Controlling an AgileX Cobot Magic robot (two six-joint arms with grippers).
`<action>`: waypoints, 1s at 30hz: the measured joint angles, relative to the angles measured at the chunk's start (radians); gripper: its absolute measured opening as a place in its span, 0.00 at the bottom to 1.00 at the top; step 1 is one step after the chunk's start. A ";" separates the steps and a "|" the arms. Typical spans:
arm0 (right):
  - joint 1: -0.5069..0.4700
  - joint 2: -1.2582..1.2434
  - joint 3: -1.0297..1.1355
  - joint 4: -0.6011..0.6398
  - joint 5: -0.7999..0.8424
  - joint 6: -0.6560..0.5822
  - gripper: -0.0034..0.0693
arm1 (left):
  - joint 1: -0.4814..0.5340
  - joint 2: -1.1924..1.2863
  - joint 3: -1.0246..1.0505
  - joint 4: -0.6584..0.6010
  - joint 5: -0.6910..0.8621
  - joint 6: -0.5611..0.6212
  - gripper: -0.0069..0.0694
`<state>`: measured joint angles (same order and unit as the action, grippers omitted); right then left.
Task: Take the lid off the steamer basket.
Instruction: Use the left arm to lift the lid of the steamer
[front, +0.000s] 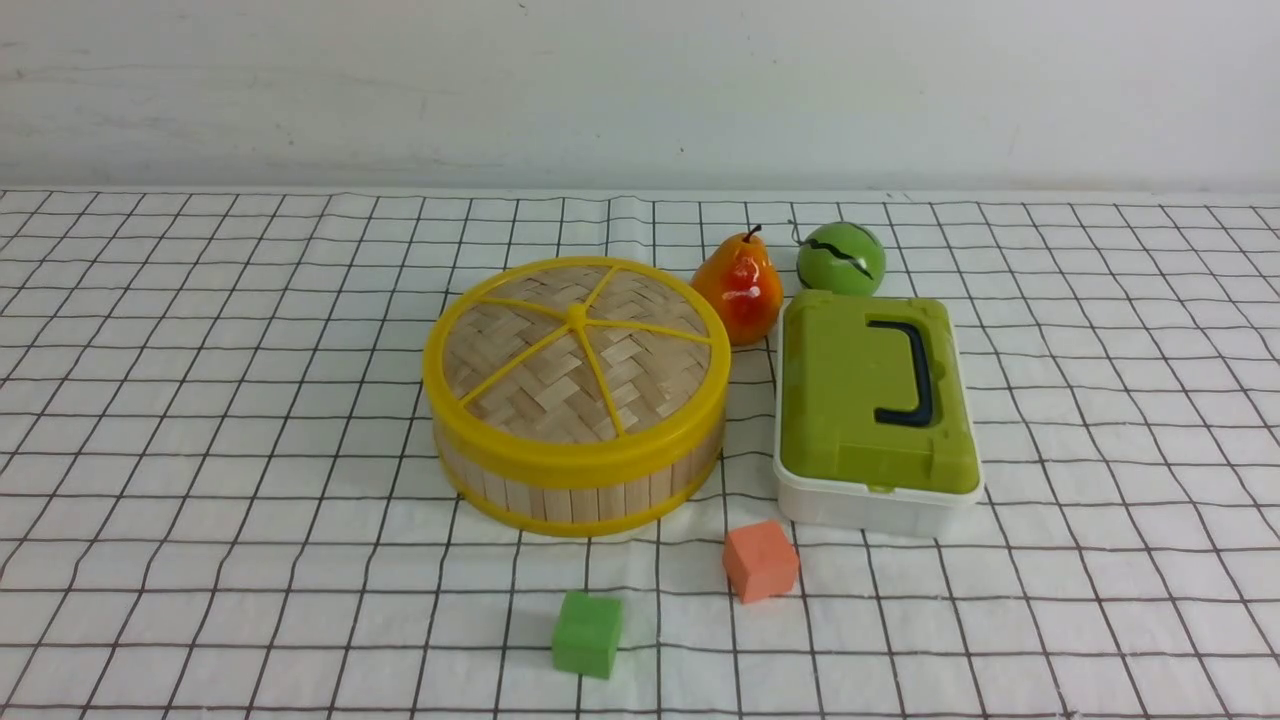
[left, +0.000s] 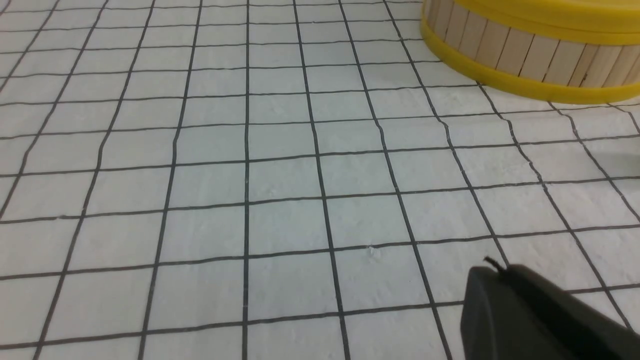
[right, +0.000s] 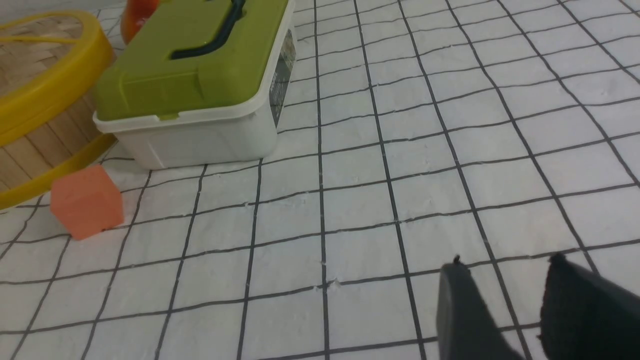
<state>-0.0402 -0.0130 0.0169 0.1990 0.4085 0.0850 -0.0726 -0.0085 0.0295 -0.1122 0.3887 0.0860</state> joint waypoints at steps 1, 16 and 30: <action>0.000 0.000 0.000 0.000 0.000 0.000 0.38 | 0.000 0.000 0.000 0.000 0.000 0.000 0.11; 0.000 0.000 0.000 0.000 0.000 0.000 0.38 | 0.000 0.000 0.000 0.000 0.000 0.000 0.12; 0.000 0.000 -0.001 0.000 0.000 0.000 0.38 | 0.000 0.000 0.000 0.000 -0.017 0.000 0.13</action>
<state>-0.0402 -0.0130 0.0161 0.1990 0.4085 0.0850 -0.0726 -0.0085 0.0295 -0.1122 0.3716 0.0860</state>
